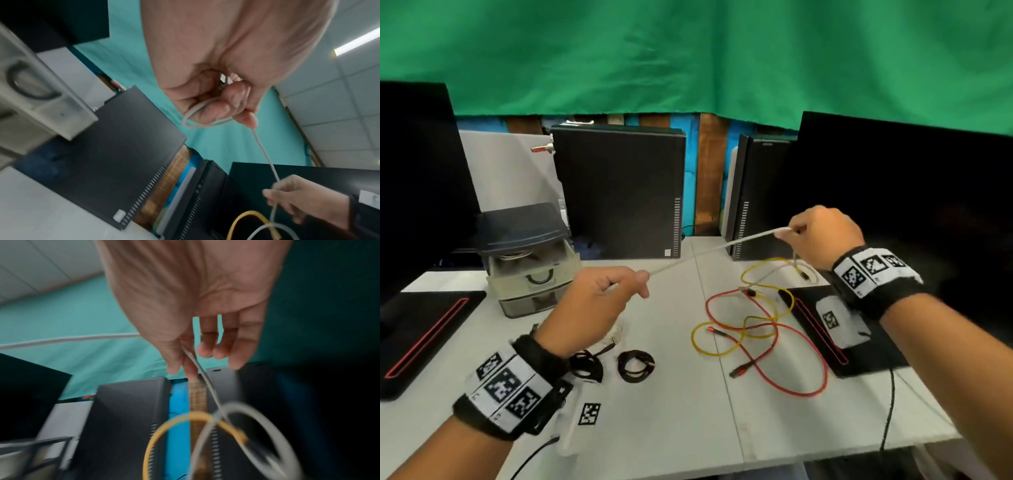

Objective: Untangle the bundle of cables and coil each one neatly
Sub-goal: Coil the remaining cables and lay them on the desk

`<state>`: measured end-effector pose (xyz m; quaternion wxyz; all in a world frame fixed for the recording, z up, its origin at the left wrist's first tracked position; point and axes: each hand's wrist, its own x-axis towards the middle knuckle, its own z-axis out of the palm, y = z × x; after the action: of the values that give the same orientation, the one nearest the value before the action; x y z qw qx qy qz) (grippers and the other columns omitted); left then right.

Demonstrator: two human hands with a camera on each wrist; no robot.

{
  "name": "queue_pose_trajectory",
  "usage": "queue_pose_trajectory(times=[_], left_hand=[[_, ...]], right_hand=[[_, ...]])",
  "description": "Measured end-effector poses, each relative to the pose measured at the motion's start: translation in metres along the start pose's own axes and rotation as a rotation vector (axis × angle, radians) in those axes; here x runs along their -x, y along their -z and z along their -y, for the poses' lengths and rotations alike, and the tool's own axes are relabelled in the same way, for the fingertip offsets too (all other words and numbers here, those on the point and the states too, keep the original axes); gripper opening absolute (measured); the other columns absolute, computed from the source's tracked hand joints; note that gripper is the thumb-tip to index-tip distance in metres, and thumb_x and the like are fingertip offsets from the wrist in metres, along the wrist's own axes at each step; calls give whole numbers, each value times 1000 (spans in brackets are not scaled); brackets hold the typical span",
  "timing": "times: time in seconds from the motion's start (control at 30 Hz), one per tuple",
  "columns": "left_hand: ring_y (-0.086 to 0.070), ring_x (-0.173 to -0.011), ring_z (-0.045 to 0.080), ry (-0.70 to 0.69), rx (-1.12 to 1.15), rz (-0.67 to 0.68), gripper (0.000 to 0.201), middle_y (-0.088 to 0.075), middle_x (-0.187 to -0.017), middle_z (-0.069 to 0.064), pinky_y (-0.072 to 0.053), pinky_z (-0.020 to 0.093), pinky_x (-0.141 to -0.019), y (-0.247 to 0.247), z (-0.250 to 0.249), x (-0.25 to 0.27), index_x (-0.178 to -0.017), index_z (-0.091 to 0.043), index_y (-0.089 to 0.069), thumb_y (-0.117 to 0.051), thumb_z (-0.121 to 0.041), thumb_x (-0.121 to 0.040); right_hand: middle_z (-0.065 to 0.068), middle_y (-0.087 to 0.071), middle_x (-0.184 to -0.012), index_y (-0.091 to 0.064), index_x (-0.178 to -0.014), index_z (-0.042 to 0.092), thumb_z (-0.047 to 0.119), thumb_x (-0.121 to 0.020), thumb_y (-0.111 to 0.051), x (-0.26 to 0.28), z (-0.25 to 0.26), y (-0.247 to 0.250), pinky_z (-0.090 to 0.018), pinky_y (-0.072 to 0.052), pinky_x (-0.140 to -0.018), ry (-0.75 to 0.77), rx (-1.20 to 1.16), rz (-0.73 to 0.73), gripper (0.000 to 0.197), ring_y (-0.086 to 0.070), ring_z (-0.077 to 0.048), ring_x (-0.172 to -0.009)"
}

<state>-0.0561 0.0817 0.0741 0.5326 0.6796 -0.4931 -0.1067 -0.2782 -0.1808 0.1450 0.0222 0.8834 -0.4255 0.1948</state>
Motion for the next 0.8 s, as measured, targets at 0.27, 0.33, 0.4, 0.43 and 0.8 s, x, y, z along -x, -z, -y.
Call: queue_pose_trajectory(times=[0.27, 0.33, 0.4, 0.43, 0.8], left_hand=[[-34, -52, 16, 220, 28, 18, 38, -38, -54, -3, -30, 27, -52, 16, 34, -13, -69, -16, -73, -60, -37, -97], [-34, -50, 16, 283, 68, 130, 39, -40, -55, -2, -32, 26, -50, 6, 39, -9, -69, -11, -72, -60, -36, -97], [-37, -47, 14, 336, 137, 229, 39, -45, -56, 2, -33, 25, -45, -4, 37, -4, -73, -4, -71, -61, -33, -96], [-36, -45, 12, 353, 178, 271, 39, -46, -57, 3, -31, 23, -44, -9, 35, -2, -74, -2, -70, -60, -32, -96], [-38, -46, 14, 465, 673, 347, 33, -34, -52, 2, -34, 24, -47, -34, -8, 10, -67, -10, -63, -59, -34, -89]], right_hand=[[-4, -75, -74, -74, -77, 15, 32, -90, -71, -59, -6, 52, -39, -62, -73, -159, -249, 41, 22, -74, -27, -78], [-4, -74, -86, -73, -86, 19, 37, -87, -72, -68, 5, 69, -33, -55, -75, -44, -216, -72, 18, -70, -26, -85], [-1, -74, -95, -71, -103, 24, 42, -86, -71, -72, 18, 82, -29, -51, -82, 58, -270, -162, 24, -68, -20, -91], [0, -74, -99, -68, -114, 25, 43, -87, -71, -74, 25, 84, -30, -51, -88, 89, -312, -173, 33, -67, -18, -94], [9, -71, -110, -72, -110, 26, 27, -103, -53, 59, 106, -33, -24, -50, -96, 415, -828, 381, 20, -64, -2, -106]])
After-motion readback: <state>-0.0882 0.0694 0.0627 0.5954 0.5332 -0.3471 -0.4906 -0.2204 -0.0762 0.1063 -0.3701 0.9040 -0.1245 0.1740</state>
